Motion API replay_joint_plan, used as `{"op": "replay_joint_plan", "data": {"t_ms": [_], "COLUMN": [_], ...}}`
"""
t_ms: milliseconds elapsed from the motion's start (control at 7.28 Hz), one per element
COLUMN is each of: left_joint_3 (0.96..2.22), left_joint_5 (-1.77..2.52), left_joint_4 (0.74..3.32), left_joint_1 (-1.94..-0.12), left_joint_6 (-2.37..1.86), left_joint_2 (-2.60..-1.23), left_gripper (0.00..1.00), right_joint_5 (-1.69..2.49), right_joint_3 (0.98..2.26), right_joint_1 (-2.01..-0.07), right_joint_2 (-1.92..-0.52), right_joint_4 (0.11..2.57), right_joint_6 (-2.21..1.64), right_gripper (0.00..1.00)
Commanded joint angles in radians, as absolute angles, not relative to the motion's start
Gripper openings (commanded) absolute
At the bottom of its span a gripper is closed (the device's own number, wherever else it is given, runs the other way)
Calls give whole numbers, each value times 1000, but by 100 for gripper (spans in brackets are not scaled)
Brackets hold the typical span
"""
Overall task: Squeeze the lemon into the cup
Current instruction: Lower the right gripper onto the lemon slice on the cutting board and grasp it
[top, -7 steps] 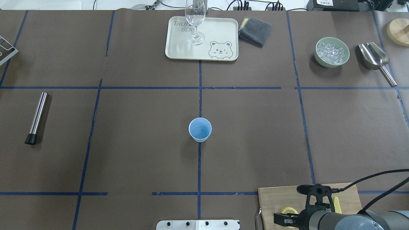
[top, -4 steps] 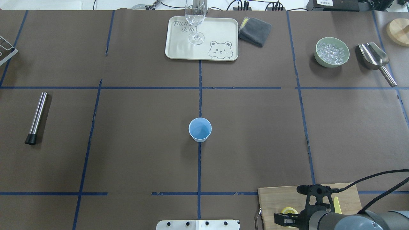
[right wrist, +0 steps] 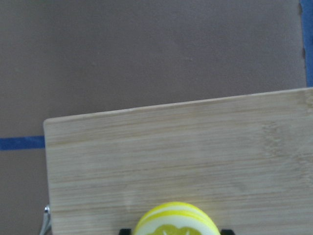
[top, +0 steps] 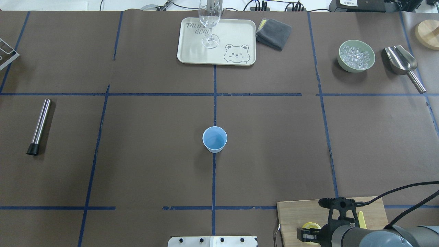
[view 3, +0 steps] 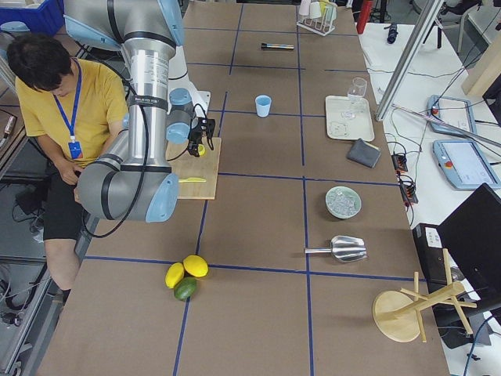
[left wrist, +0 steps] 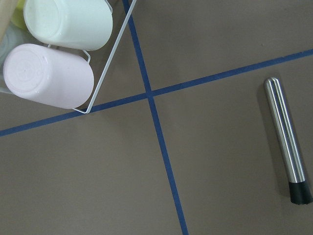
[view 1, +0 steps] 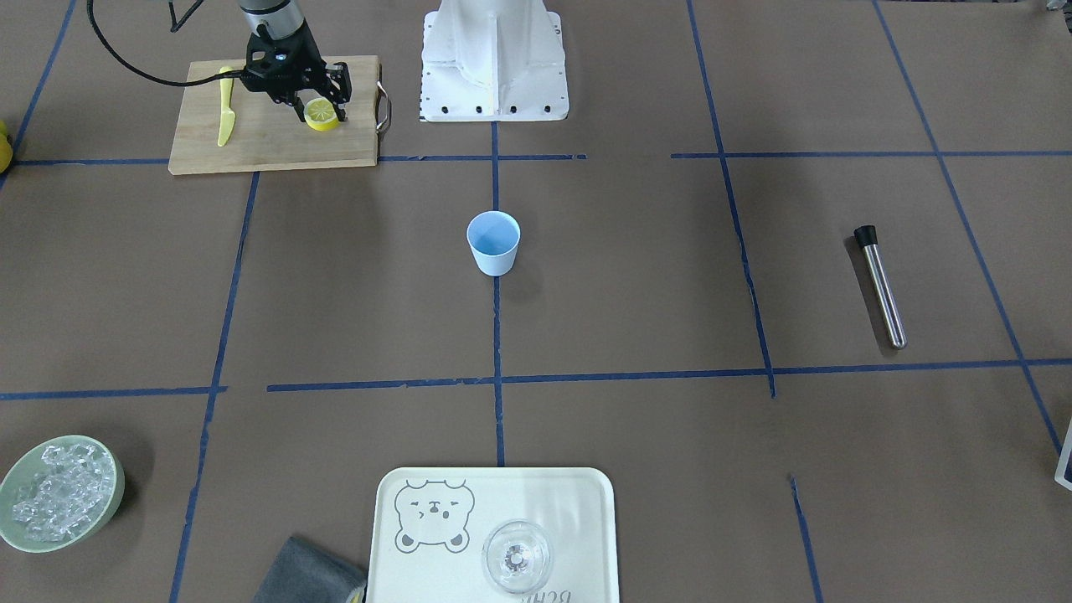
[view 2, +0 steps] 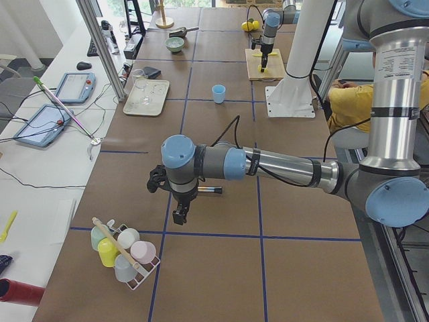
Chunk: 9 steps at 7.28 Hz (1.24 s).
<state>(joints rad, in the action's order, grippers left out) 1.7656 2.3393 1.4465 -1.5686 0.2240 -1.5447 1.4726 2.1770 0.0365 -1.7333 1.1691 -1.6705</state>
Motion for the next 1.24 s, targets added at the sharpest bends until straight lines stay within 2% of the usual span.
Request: {"op": "replay_joint_plan", "data": {"t_ms": [0, 1099], "left_joint_3": [1766, 1781], "left_joint_5": [2339, 2339], "left_joint_4": [1447, 1445], "left_joint_1": [-1568, -1571], "left_joint_6": [224, 222], "left_joint_2": [-1545, -1542], "left_gripper": [100, 100], "right_joint_5": [1473, 1473], "right_joint_3": [2186, 2230], "right_joint_1": [28, 15], "right_joint_2": [-1736, -1752], "right_joint_4": [1169, 1183], "right_joint_6": [-1671, -1687], "right_gripper": [60, 62]}}
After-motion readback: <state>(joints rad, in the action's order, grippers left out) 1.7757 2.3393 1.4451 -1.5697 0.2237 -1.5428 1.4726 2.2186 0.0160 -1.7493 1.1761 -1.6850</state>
